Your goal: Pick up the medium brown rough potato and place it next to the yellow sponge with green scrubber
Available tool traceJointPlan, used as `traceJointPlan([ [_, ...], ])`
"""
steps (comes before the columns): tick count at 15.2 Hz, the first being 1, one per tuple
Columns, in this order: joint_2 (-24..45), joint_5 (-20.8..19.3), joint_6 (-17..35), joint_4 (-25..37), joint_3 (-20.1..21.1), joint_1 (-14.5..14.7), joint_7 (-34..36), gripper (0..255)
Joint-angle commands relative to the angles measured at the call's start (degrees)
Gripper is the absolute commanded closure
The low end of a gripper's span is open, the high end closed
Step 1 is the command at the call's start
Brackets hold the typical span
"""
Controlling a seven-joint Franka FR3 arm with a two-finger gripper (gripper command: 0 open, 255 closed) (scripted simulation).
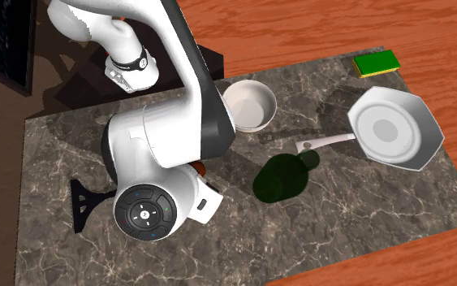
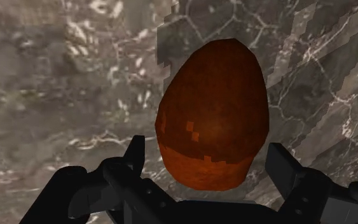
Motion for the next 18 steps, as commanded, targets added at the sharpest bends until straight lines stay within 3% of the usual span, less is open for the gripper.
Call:
traceJointPlan([
  [1,0.0,0.0,0.0,0.0,0.0,0.0,0.0,0],
  [2,0.0,0.0,0.0,0.0,0.0,0.0,0.0,0],
  [3,0.0,0.0,0.0,0.0,0.0,0.0,0.0,255],
  [12,0.0,0.0,0.0,0.0,0.0,0.0,0.0,255],
  [18,-2.8,-2.1,-3.6,1.7,-0.7,0.6,1.8,255],
])
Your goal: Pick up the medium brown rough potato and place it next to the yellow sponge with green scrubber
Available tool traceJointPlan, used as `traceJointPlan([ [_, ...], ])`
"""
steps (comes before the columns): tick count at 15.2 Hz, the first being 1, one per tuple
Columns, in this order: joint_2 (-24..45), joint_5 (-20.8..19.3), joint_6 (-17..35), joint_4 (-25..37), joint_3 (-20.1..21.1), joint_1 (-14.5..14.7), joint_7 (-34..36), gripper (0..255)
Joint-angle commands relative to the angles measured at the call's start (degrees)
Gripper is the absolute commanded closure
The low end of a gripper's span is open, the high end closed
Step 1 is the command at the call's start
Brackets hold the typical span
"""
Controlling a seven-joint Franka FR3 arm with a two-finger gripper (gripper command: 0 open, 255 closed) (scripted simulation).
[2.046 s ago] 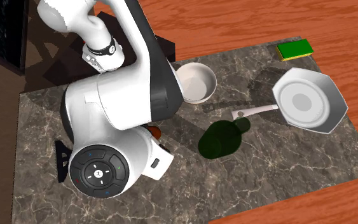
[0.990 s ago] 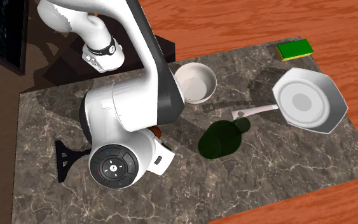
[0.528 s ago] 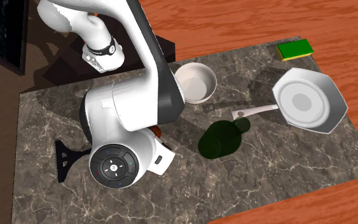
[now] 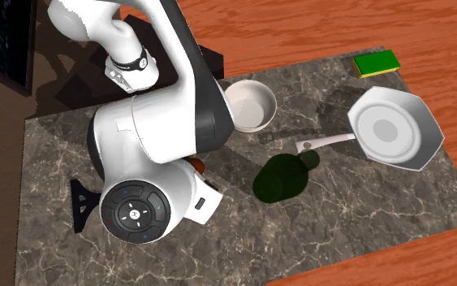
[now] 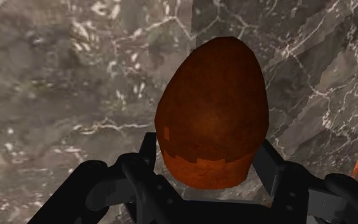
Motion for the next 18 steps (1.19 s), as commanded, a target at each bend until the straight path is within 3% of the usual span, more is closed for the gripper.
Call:
traceJointPlan([
  [1,-0.8,-0.6,-1.2,0.7,-0.2,0.2,0.5,255],
  [18,-6.1,-4.5,-12.6,8.6,-1.1,1.0,4.4,255],
])
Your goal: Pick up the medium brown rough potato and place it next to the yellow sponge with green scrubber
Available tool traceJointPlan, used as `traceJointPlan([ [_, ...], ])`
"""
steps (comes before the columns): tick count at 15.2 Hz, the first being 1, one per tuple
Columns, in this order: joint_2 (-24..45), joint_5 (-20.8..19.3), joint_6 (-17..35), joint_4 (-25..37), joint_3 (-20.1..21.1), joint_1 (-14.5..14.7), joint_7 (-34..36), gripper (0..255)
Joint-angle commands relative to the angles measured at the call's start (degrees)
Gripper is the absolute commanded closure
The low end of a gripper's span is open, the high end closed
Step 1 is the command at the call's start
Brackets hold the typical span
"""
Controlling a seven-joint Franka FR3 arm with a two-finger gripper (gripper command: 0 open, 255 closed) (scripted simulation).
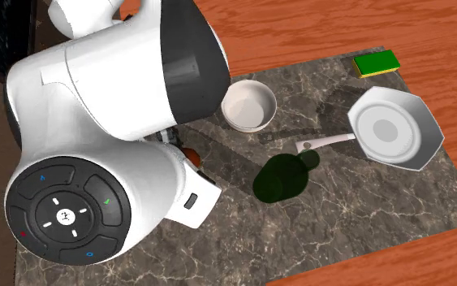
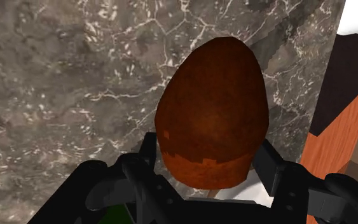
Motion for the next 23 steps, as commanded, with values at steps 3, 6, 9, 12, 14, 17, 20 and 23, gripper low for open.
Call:
traceJointPlan([
  [3,-1.0,-0.7,-2.7,2.0,-0.1,0.2,0.8,255],
  [6,-1.4,-0.5,-3.2,2.4,0.5,1.0,2.3,255],
  [9,-1.6,0.4,-2.0,1.7,2.3,3.2,6.1,255],
  [12,-1.2,1.6,-0.9,1.6,4.0,5.3,9.5,255],
  [14,-0.6,2.6,-0.3,1.9,5.2,6.6,11.7,255],
  [17,0.8,4.2,0.6,2.8,6.9,8.5,14.8,255],
  [20,2.6,5.9,1.2,4.4,8.5,10.2,17.7,255],
  [23,5.0,7.7,1.6,6.7,10.1,11.7,20.5,255],
])
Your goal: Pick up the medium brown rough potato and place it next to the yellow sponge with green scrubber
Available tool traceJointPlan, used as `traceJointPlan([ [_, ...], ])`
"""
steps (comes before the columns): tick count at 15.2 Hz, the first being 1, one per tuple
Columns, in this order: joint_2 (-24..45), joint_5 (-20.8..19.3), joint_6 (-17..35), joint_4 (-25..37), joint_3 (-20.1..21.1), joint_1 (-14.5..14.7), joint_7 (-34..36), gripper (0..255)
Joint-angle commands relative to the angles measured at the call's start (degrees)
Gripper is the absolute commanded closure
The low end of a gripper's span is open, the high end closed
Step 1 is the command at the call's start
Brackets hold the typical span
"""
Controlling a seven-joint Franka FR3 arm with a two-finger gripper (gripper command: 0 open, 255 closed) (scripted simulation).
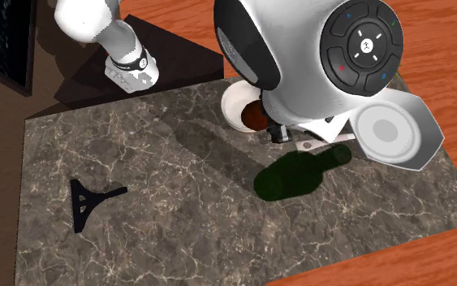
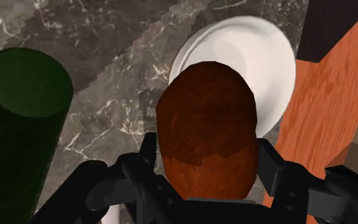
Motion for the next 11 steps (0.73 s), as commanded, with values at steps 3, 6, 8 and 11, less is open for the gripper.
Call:
traceJointPlan([
  [3,3.7,2.5,0.3,3.8,2.0,1.7,3.5,255],
  [6,6.8,4.3,0.2,7.5,3.5,2.8,6.1,255],
  [8,9.2,5.4,-0.1,10.4,4.5,3.4,7.9,255],
  [11,13.1,7.1,-0.7,15.4,5.9,4.1,10.7,255],
])
